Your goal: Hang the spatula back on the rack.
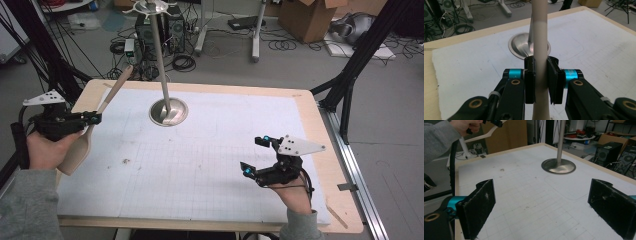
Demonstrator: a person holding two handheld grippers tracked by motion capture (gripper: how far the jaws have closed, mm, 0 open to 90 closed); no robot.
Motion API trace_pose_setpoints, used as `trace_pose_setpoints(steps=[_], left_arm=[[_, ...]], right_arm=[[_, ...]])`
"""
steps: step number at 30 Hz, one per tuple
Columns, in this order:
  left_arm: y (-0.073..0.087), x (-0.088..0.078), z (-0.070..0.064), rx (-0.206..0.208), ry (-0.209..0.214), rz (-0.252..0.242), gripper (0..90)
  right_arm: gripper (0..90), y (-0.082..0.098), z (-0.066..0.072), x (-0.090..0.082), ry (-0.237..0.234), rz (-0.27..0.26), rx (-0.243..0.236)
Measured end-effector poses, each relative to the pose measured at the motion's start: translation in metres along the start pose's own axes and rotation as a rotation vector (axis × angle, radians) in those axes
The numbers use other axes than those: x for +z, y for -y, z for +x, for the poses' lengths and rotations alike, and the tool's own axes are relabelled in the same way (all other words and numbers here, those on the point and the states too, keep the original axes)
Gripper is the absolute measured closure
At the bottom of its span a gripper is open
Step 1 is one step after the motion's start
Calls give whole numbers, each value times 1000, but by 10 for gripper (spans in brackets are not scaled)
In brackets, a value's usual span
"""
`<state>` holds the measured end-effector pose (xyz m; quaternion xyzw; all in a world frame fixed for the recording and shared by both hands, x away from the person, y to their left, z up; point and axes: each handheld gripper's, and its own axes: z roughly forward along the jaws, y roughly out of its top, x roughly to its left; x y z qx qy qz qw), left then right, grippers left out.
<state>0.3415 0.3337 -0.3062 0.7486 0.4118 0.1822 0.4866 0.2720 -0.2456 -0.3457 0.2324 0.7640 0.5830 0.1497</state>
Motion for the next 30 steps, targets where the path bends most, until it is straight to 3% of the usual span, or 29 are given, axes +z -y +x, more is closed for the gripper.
trace_pose_setpoints(steps=[30], left_arm=[[-54, -16, 5, -34, -29, -133, 780]], right_arm=[[67, 0, -1, -3, -2, -13, 4]])
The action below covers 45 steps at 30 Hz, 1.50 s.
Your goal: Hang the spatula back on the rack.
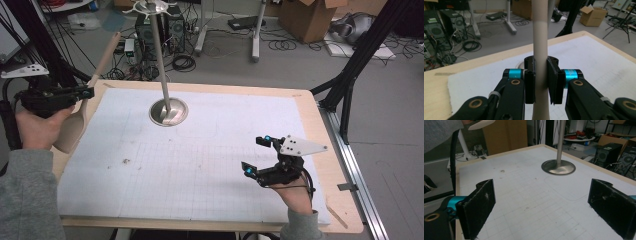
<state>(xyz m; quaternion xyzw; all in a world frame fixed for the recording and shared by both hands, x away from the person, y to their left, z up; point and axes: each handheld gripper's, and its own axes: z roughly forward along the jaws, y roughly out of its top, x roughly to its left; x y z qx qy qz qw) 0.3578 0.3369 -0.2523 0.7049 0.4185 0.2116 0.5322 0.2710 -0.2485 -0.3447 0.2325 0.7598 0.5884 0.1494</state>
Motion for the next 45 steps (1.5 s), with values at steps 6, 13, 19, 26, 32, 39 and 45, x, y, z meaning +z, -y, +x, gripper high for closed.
trace_pose_setpoints(steps=[6, 13, 19, 26, 32, 39, 45], left_arm=[[-9, -3, -5, 28, -9, -5, 779], [-20, -6, -6, 2, 9, -36, 780], [-30, -7, -10, 11, 8, -47, 780], [-42, -9, -17, 32, 12, -59, 779], [-44, -6, -20, 32, 18, -58, 779], [-43, 0, -20, 35, 22, -72, 780], [-42, 6, -17, 35, 4, -60, 779]], right_arm=[[67, 1, 0, 1, -7, 14, 6], [66, 1, 0, 1, -15, 14, 4], [67, 1, 0, 1, -16, 13, 6], [67, 1, 0, 0, -17, 7, 8], [67, 1, 0, -1, -17, 9, 9], [67, 1, -1, -1, -12, 4, 7], [67, 2, -2, -2, -9, 0, 3]])
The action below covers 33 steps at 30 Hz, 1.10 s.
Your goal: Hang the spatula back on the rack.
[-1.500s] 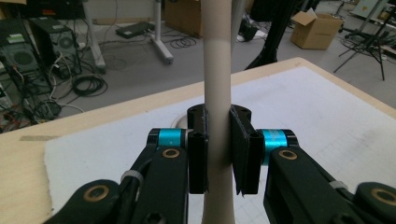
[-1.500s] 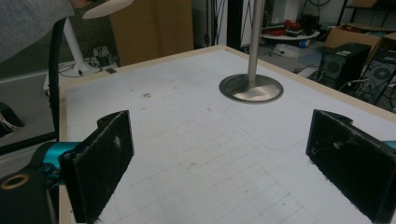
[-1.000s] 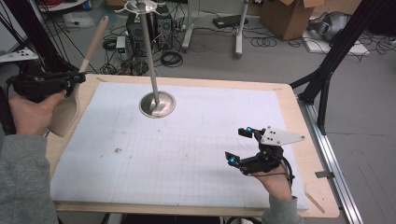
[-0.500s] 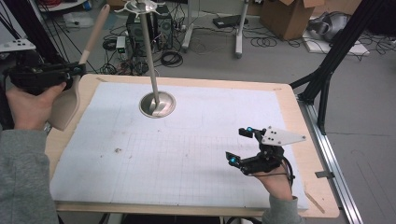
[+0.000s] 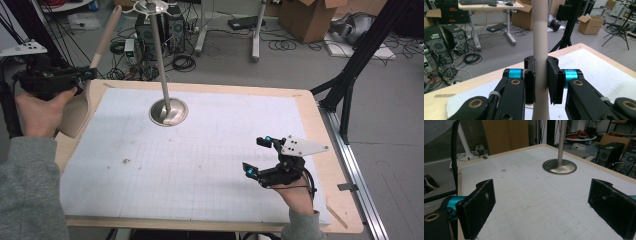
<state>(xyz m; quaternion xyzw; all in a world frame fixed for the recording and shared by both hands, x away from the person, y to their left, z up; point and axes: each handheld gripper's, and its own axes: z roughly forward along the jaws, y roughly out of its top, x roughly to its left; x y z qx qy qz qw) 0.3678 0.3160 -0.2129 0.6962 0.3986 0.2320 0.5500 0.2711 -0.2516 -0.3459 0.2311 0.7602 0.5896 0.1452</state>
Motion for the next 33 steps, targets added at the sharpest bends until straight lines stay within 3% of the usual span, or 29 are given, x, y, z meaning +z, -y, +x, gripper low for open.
trace_pose_setpoints(steps=[7, 33], left_arm=[[0, 1, 0, -6, 25, -19, 779], [6, 17, -2, -2, 62, 9, 779]], right_arm=[[67, 1, 0, -2, 3, 7, 8], [67, 3, -1, -5, 14, 6, 8]])
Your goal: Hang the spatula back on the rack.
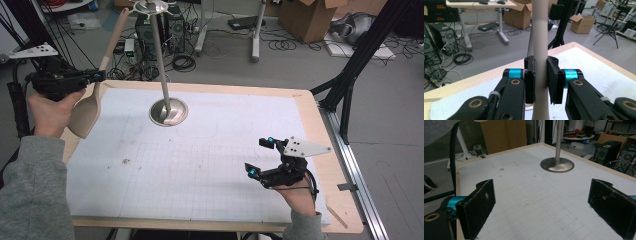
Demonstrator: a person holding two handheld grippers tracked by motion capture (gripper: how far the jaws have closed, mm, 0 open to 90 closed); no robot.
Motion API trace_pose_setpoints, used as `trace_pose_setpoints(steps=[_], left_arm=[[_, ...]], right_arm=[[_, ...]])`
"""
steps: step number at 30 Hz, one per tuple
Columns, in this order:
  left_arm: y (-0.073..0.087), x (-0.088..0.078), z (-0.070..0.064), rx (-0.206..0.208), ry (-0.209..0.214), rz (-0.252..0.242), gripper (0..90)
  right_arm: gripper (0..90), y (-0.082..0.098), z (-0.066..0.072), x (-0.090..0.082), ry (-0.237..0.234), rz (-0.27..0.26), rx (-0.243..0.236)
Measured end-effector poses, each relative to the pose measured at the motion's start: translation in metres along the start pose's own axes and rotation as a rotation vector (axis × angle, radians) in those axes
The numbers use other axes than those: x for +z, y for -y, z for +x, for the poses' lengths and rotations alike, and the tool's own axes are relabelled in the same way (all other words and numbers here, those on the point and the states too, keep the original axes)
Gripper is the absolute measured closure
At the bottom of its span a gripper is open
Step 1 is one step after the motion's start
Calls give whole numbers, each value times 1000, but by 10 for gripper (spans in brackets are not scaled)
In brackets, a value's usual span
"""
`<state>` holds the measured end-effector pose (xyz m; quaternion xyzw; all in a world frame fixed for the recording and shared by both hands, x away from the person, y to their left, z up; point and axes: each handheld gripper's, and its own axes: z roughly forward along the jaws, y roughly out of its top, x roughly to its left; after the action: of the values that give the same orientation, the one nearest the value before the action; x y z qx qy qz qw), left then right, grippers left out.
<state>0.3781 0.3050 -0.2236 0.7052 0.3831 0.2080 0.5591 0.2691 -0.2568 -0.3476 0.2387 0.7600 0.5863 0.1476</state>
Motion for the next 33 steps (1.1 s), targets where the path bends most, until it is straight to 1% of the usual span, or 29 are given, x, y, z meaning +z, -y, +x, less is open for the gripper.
trace_pose_setpoints(steps=[1, 5, 12, 17, 23, 33], left_arm=[[0, 1, 0, -1, -2, 2, 779], [2, 5, 0, 2, 5, 12, 779], [4, 14, 0, 24, 6, 21, 778], [6, 21, 0, 28, 13, 23, 778], [8, 30, 1, 30, 23, 38, 779], [12, 44, 1, 39, 24, 51, 778]], right_arm=[[66, 0, 1, 0, 0, 3, 7], [67, 0, 0, -1, 2, 2, 3], [67, 1, -1, 0, 7, 6, 5], [67, 1, -2, 0, 8, 11, 7], [67, 1, -2, 0, 9, 9, 4], [67, 2, -2, -3, 18, 9, 8]])
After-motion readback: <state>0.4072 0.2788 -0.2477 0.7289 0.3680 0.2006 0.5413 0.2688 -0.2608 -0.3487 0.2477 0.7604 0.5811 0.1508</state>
